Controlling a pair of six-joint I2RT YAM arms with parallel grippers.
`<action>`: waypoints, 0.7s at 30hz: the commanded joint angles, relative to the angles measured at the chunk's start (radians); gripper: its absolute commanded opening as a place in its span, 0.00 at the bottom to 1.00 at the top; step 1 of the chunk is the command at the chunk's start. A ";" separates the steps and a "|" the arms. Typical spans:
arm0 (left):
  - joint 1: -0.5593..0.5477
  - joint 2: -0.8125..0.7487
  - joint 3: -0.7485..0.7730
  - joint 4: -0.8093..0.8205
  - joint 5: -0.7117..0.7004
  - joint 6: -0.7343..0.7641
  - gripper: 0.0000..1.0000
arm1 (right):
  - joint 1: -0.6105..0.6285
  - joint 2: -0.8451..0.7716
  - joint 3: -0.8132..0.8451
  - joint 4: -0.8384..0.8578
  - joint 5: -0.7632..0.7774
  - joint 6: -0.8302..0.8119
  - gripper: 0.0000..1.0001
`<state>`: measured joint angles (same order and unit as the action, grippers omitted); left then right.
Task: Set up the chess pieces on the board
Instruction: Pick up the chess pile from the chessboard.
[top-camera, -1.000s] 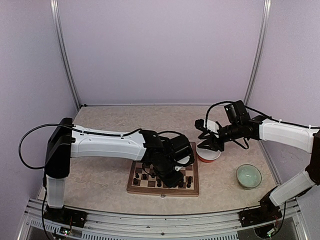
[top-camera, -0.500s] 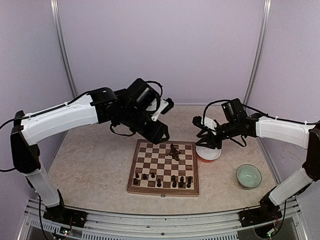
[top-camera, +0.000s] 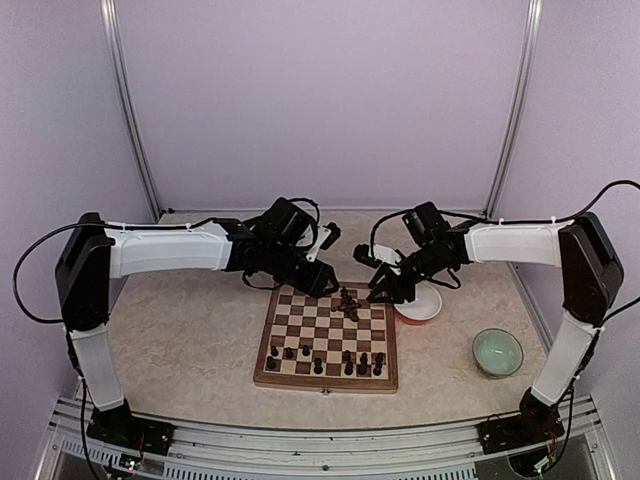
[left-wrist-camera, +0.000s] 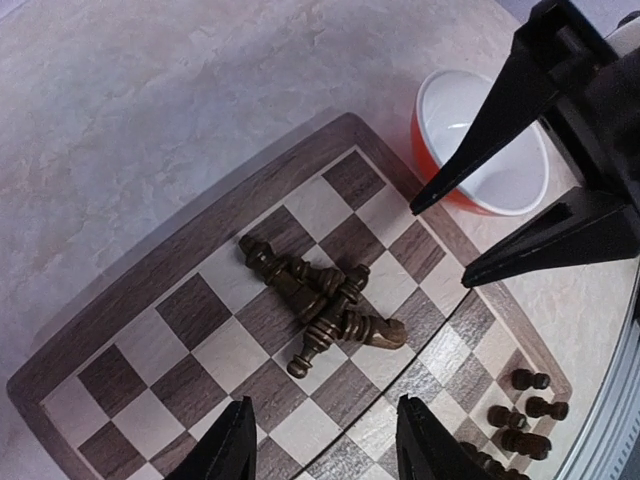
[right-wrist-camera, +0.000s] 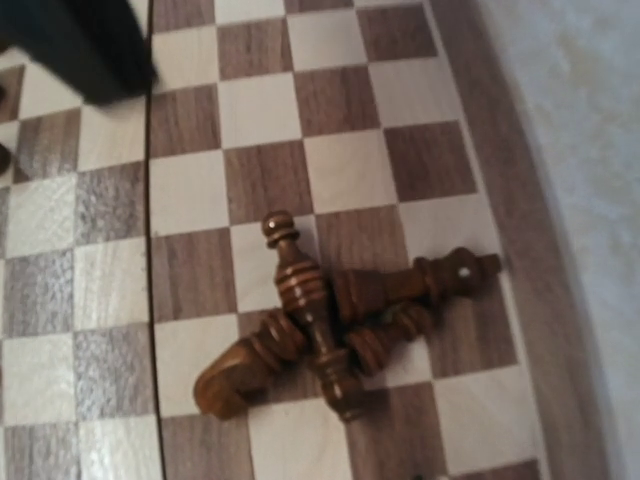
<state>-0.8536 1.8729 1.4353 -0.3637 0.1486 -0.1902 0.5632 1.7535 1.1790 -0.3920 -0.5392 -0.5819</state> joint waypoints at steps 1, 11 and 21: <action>0.031 0.069 -0.038 0.124 0.076 0.069 0.47 | 0.031 0.055 0.040 -0.021 -0.002 -0.001 0.39; 0.078 0.142 -0.131 0.304 0.201 0.110 0.37 | 0.059 0.124 0.046 0.000 0.032 -0.006 0.39; 0.090 0.200 -0.162 0.387 0.284 0.139 0.28 | 0.062 0.146 0.042 0.013 0.036 -0.001 0.40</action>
<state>-0.7643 2.0514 1.2842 -0.0494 0.3897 -0.0765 0.6151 1.8786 1.1999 -0.3912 -0.5076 -0.5831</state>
